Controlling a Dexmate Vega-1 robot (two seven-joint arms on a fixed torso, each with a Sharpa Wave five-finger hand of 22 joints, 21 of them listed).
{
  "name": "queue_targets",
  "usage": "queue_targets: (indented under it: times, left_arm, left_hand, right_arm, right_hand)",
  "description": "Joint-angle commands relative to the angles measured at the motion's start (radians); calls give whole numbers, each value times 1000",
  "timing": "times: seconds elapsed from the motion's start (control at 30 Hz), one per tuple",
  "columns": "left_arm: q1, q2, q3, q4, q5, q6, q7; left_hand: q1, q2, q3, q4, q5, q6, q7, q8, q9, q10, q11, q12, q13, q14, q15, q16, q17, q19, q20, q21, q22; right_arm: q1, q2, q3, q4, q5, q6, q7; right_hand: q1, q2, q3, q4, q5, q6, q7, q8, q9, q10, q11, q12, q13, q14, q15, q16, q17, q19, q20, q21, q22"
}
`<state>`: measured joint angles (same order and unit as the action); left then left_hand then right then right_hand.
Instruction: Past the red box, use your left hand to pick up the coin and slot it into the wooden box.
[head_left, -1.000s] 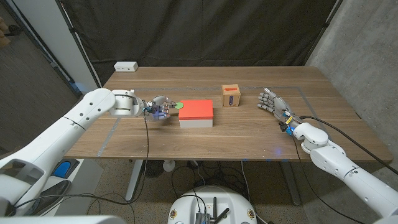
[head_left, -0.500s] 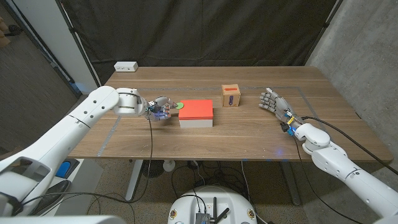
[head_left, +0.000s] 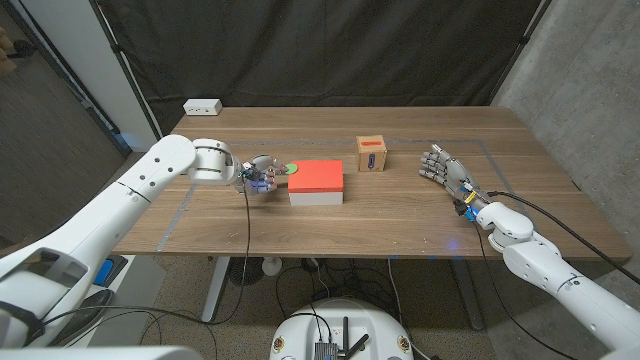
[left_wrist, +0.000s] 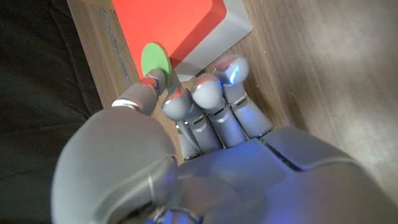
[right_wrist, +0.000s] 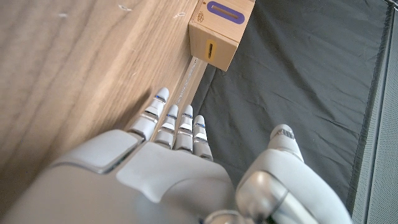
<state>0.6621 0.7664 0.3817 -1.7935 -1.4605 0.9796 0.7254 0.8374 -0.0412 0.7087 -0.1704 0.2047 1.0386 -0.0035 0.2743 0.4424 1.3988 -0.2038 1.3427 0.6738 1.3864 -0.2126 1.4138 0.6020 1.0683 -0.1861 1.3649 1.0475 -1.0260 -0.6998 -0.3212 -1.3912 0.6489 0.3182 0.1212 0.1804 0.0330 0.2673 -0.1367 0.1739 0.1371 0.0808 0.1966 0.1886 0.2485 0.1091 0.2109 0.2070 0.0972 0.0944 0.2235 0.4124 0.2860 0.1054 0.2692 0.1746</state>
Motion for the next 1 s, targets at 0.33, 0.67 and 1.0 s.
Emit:
queue_targets:
  times: [0.33,0.67,1.0]
  left_arm:
    - [35,16,-8,-34,9,-66,-36]
    - [81,40,-38,-61,29,-134,-82]
    - [109,63,-62,-99,82,-208,-144]
  left_hand:
    - [42,47,38,-8,17,74,27,29,32,-12,1,7,1,-1,-1,20,3,-12,-26,9,30]
    - [52,50,38,-8,19,79,33,33,38,-10,2,5,-6,-5,0,26,8,-16,-26,15,36]
    - [53,51,36,-6,20,80,32,34,39,-12,0,8,-1,-6,0,27,10,-18,-25,16,35]
  right_arm:
    - [-44,-22,19,-35,4,-6,-27]
    - [-78,-36,37,-87,-9,-3,-70]
    - [-117,-48,61,-145,-20,-1,-117]
  right_hand:
    - [-12,-1,0,-3,2,11,-3,6,1,8,1,6,3,13,3,5,2,9,3,-10,3]
    - [-13,-1,0,-3,2,11,-4,5,1,9,-1,5,3,14,6,6,2,11,5,-13,3]
    - [-14,-1,-1,-3,2,9,-3,4,1,10,-1,5,4,15,3,6,1,13,4,-16,3]
